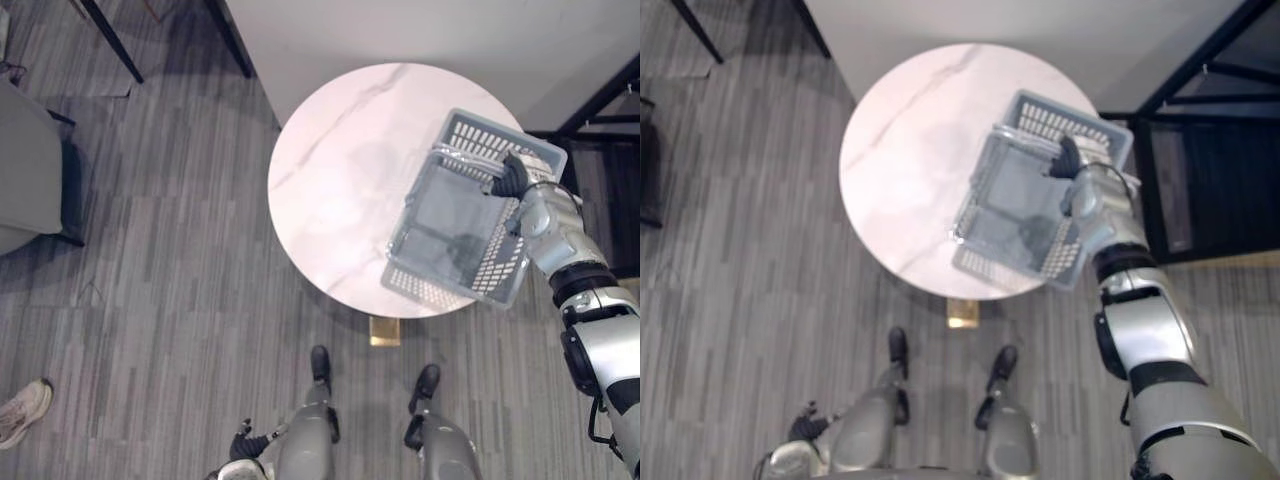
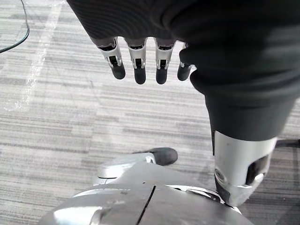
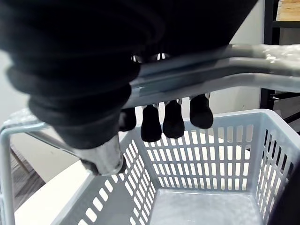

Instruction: Pick vegetable in the basket

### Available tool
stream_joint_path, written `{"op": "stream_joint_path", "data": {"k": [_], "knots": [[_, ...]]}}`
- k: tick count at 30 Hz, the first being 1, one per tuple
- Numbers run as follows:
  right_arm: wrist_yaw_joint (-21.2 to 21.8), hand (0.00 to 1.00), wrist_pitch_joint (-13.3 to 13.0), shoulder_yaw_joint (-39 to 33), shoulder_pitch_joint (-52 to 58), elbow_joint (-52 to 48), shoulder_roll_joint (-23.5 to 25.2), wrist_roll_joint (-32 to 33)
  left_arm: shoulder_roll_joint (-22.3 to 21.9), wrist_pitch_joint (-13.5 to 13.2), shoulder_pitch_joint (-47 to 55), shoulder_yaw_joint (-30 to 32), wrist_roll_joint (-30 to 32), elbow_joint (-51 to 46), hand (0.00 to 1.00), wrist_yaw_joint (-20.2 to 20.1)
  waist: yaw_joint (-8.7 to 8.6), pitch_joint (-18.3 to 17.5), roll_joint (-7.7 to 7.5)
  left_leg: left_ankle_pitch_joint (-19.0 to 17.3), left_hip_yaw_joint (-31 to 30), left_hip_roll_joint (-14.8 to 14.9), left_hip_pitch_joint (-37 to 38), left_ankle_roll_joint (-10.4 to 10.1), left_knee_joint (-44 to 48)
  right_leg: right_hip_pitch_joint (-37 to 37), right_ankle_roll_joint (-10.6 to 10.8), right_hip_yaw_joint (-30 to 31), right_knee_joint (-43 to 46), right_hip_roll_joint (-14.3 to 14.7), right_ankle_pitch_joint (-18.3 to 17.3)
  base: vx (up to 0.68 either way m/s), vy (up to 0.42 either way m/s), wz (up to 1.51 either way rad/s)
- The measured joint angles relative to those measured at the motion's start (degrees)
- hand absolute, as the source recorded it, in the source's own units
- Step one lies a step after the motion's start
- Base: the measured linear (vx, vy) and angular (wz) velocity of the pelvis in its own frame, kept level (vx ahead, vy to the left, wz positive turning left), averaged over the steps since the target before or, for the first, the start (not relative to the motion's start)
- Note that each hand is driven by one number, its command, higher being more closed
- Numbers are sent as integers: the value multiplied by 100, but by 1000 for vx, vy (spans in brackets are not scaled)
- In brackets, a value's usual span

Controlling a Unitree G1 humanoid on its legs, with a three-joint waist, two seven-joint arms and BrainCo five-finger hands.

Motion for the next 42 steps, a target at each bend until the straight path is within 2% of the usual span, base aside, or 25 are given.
{"op": "stream_joint_path", "data": {"k": [6, 10, 12, 14, 17, 18, 21, 25, 30, 34, 39, 42], "knots": [[53, 100, -17, 327, 12, -18, 92, -197, 7, 31, -16, 8, 31, -4, 0, -1, 13, 20, -35, 0, 12, 3, 84, 0, 11, 84, 0, 9, 4, -2, 0, 0, 0, 0], [338, 100, -52, 1131, 240, -947, -23, -208, 25, 68, -21, 48, 47, -2, 0, -9, -2, 7, -68, 0, 123, 57, 187, 0, 16, 139, -10, 89, 7, 38, 8, 7, -2, -10], [482, 100, -232, 1339, 451, -1615, -91, -206, 28, 87, -21, 95, 66, 3, 0, -21, -11, -9, -101, 0, 203, 104, 279, 0, 16, 194, -10, 195, 7, 84, 8, 12, -19, -19], [525, 100, -524, 1487, 735, -2492, -140, -171, 78, 156, -23, 197, 277, -3, 0, -40, -44, -71, -207, -1, 325, 185, 387, -1, 16, 218, -11, 344, 7, 164, 8, 9, -34, -27], [529, 100, -790, 1620, 1030, -3190, -296, -119, 134, 189, -19, 258, 431, 19, 0, -72, -122, -169, -335, -3, 450, 241, 516, -3, 15, 280, -28, 457, 3, 224, 17, -5, -25, -21], [551, 100, -884, 1715, 1225, -3460, -405, -68, 181, 194, -14, 263, 505, 118, 0, -88, -178, -312, -389, -6, 482, 251, 545, -4, 13, 291, -28, 516, -2, 239, 17, -6, -11, -17], [760, 100, -1050, 1743, 1894, -4015, -825, 99, 261, 237, 8, 273, 708, 239, 0, -189, -199, -699, -522, -44, 606, 261, 697, -33, -15, 336, -28, 681, -4, 252, 17, -8, -2, -22], [896, 100, -1087, 1688, 2736, -4497, -1250, 279, 295, 278, 23, 269, 882, 347, 0, -215, -248, -1019, -576, -98, 742, 308, 831, -66, -18, 382, -35, 840, -7, 312, 23, -32, 2, -18], [961, 100, -1278, 1419, 4141, -4734, -1510, 305, 259, 283, 186, 215, 941, 386, 0, -262, -376, -1266, -477, -157, 940, 302, 995, -92, -19, 388, -13, 1099, -4, 321, 16, -21, 7, -24], [975, 100, -1364, 836, 5342, -4723, -1633, 237, 197, 294, 280, 91, 947, 443, 0, -349, -488, -1382, -299, -228, 1145, 277, 1106, -114, -19, 384, -1, 1308, -10, 313, 23, 4, 11, -22], [721, 100, -1361, -60, 6191, -4077, -1569, -216, 105, 276, 399, 3, 952, 445, 0, -437, -528, -1546, -113, -277, 1352, 235, 1314, -84, -19, 446, 32, 1510, -4, 295, 44, 45, 10, -21], [481, 100, -1286, -761, 6626, -3564, -1202, -484, 79, 266, 421, -11, 950, 445, 0, -436, -605, -1587, -82, -312, 1380, 221, 1450, -92, -19, 547, 21, 1538, 11, 288, 31, 39, 6, -4]]}}
